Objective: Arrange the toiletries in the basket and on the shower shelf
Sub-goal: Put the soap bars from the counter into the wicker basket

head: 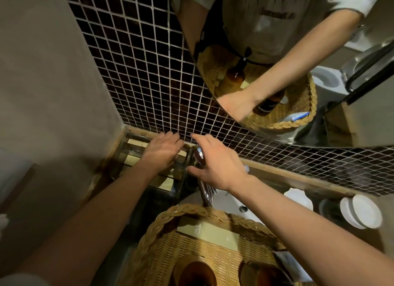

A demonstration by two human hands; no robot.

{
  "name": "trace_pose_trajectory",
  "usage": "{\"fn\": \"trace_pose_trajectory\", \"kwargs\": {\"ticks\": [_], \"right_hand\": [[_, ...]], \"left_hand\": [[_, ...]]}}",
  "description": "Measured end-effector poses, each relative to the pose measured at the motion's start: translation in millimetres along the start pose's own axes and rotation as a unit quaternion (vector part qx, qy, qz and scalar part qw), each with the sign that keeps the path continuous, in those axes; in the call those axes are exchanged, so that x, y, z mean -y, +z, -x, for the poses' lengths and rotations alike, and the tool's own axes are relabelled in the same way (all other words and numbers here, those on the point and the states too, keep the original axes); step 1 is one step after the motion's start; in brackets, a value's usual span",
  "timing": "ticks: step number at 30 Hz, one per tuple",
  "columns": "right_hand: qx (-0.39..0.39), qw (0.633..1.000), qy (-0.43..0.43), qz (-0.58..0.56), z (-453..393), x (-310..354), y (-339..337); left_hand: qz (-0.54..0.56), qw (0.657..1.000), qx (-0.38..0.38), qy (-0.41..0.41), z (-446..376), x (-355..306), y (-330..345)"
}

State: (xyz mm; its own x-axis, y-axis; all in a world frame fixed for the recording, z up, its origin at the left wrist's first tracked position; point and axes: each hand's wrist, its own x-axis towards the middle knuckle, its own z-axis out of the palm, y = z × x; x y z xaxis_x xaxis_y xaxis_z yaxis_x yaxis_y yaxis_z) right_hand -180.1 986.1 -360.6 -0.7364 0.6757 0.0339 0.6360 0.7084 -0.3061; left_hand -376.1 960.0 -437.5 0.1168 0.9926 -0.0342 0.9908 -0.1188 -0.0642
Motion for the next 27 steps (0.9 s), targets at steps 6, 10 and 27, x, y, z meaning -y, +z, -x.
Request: {"fn": "trace_pose_trajectory", "kwargs": {"ticks": [6, 10, 27], "right_hand": [[0.003, 1.000, -0.009, -0.001, 2.6, 1.3, -0.8], [0.002, 1.000, -0.010, -0.002, 4.5, 2.2, -2.5], [0.022, 0.999, 0.021, 0.036, 29.7, 13.8, -33.5]], "left_hand": [[-0.021, 0.999, 0.017, -0.021, -0.6, -5.7, -3.5], [-0.028, 0.999, 0.032, -0.032, -0.1, -8.6, -3.7], [0.011, 0.999, -0.012, -0.032, 23.2, -12.5, -19.1]]}}
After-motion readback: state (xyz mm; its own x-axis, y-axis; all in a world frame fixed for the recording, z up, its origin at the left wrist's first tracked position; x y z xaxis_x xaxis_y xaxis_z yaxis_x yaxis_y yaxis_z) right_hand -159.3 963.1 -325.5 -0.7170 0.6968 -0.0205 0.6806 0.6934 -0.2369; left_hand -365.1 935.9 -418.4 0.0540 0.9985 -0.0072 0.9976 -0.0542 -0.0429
